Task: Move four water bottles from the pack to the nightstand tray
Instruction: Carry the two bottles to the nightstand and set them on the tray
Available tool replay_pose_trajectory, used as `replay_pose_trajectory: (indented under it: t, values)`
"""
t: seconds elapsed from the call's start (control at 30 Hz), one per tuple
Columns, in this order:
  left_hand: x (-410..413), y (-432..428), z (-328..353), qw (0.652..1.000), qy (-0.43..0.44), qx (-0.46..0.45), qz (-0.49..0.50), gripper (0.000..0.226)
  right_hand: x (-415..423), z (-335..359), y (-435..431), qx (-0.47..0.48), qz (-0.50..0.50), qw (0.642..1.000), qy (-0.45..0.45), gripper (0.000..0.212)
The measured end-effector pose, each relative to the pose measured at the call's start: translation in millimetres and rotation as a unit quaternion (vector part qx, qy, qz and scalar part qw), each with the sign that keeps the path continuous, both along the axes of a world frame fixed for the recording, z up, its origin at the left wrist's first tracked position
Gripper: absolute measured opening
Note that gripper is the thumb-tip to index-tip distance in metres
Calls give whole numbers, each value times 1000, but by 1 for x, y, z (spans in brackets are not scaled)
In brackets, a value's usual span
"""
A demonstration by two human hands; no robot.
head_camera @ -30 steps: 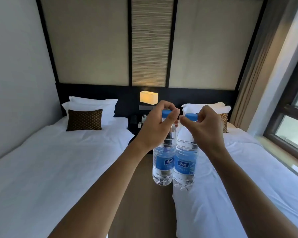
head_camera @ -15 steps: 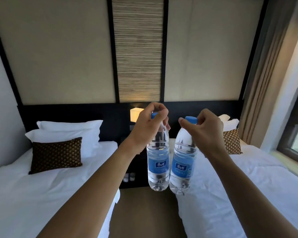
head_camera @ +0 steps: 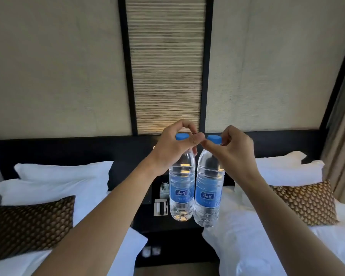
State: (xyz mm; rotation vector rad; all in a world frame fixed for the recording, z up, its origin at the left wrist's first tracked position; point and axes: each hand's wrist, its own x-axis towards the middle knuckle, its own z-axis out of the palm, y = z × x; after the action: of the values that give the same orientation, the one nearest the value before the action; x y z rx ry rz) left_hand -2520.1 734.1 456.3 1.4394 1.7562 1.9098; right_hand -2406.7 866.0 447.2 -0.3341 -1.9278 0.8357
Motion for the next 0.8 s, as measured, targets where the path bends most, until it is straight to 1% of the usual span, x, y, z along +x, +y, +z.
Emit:
replay_pose_trajectory:
  t: [0.1, 0.27, 0.4, 0.5, 0.6, 0.7, 0.8]
  values:
    - [-84, 55, -12, 1000, 15, 7, -8, 14, -79, -16, 48, -9, 6, 1000, -3, 56]
    - [-215, 146, -22, 1000, 30, -9, -5, 9, -203, -26, 134, -21, -10, 999, -37, 51]
    - [-303, 225, -30, 999, 35, -15, 14, 14, -291, -33, 210, -44, -21, 997, -51, 52]
    - [-361, 289, -46, 998, 52, -26, 35, 17, -352, -52, 273, -46, -17, 997, -63, 54]
    - [-398, 334, -66, 997, 56, -28, 45, 17, -391, -72, 323, -47, -9, 997, -67, 52]
    - [-439, 397, -101, 998, 39, -33, 48, 15, -437, -105, 388, -50, -3, 996, -68, 47]
    - [-477, 454, -149, 998, 33, -30, 52, 15, -477, -153, 447, -46, 7, 997, -63, 47]
